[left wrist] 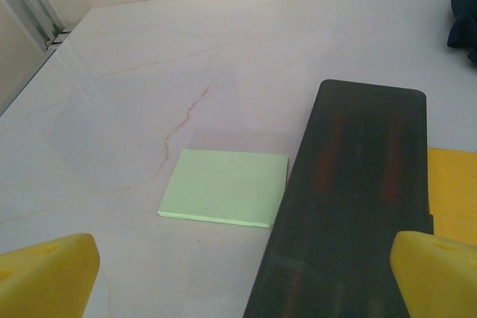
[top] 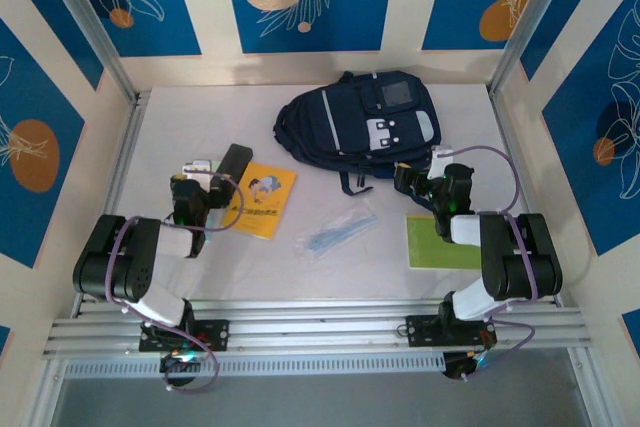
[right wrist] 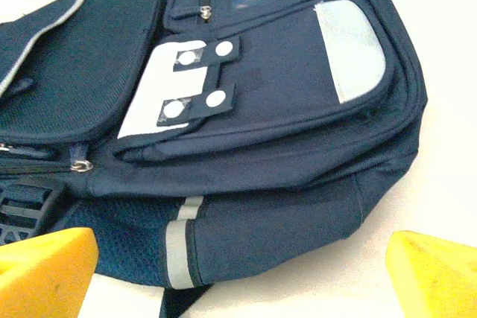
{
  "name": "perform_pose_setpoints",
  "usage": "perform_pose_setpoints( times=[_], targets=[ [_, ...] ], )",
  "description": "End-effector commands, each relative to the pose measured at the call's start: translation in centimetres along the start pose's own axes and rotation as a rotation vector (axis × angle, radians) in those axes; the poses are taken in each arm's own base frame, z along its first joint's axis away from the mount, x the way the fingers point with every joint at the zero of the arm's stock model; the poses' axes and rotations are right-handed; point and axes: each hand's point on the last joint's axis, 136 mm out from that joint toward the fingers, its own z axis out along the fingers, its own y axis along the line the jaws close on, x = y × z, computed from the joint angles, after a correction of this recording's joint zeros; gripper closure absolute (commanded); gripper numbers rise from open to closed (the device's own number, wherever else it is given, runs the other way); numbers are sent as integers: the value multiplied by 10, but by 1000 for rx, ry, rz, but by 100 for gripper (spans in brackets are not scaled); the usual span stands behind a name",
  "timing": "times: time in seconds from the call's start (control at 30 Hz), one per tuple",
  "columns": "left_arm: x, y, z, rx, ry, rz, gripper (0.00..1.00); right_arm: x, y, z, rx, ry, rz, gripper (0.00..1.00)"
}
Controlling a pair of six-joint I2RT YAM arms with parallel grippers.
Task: Pack the student bag
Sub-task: Unzip the student bag at the top-center of the table.
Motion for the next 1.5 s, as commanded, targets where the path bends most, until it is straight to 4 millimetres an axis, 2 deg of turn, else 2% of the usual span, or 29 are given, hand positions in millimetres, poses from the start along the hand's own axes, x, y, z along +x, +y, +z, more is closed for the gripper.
perform_pose_setpoints(
  times=[0.0,0.1,0.23,0.33,0.43,0.57,0.63,0.77,0.93,1.17,1.3,1.33,1.4,1.47],
  targets=[
    [-15,1,-1,9,-38,-5,0,-16,-6,-5,71,7,-4,1],
    [-32,1,-9,13,-8,18,0,-35,-17,-19,193,44,62,1],
    [-65,3,-20,9,18,-68,0,-45,-20,-45,270,142,339,0],
    [-86,-18,-27,129,16,-206,0,-38,-10,-57,269,229,561,1],
    [-91,-54,-33,304,81,-322,0,-26,5,-59,225,296,724,2],
    [-78,-101,-44,429,164,-361,0,-13,31,-44,102,341,951,5],
    [-68,-123,-54,463,203,-323,0,-7,36,-36,91,364,1004,5],
    [-47,-164,-76,530,262,-272,0,8,33,-18,119,404,1064,6],
    [-32,-207,-94,614,302,-269,0,9,28,10,107,366,1079,9],
    [-32,-257,-99,716,318,-196,0,27,21,56,95,373,1145,12],
    [-35,-277,-104,776,317,-147,0,25,19,75,57,323,1154,18],
    [-35,-281,-105,789,316,-135,0,25,17,80,57,320,1155,23],
    [-33,-288,-107,810,325,-117,0,21,17,87,34,316,1152,42],
    [-32,-292,-108,821,332,-109,0,15,20,91,-10,316,1159,65]
  ],
)
